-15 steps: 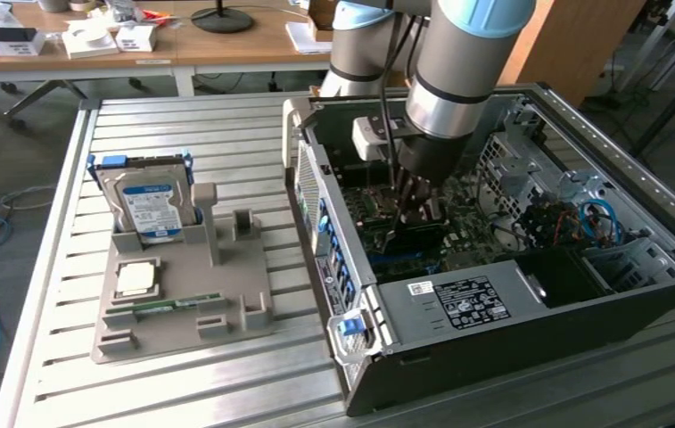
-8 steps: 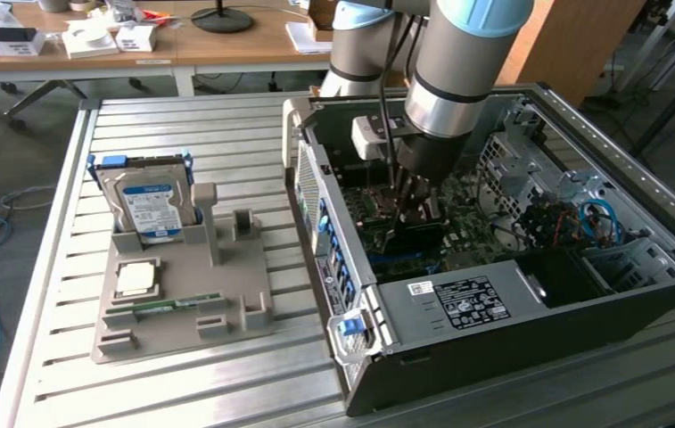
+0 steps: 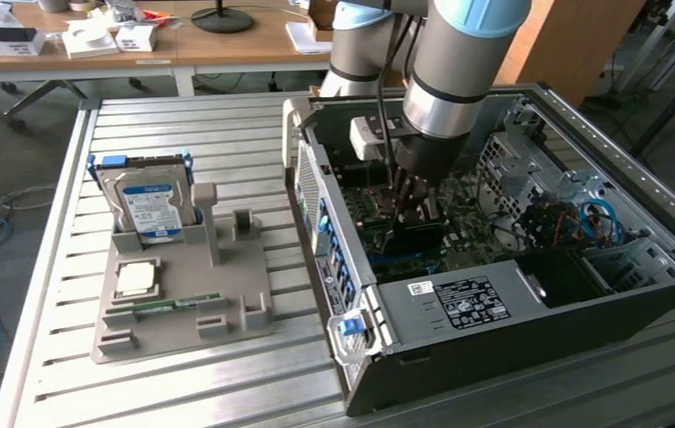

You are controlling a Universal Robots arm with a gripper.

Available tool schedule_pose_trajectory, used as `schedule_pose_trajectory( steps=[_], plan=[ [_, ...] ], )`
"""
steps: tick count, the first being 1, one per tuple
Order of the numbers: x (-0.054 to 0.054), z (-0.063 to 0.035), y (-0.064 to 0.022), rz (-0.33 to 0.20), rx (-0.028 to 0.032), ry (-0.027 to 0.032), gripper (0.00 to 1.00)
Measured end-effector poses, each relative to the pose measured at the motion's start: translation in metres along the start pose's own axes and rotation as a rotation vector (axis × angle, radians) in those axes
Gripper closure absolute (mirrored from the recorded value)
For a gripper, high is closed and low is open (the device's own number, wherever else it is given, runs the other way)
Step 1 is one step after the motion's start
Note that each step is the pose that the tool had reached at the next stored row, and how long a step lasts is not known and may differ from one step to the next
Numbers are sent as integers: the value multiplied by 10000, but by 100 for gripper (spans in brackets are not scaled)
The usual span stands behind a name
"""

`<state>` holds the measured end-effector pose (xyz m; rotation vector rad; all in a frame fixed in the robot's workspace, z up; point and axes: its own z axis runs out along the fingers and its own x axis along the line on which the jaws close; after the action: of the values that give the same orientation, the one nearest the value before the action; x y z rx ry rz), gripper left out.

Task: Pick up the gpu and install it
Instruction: 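Press down on the gpu until it lock into place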

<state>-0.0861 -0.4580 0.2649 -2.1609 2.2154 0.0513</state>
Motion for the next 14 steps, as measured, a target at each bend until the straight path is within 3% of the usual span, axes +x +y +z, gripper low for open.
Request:
schedule_pose_trajectory(
  steps=[14],
  plan=[
    [0,33,21,0,-1,2,89]
  ],
)
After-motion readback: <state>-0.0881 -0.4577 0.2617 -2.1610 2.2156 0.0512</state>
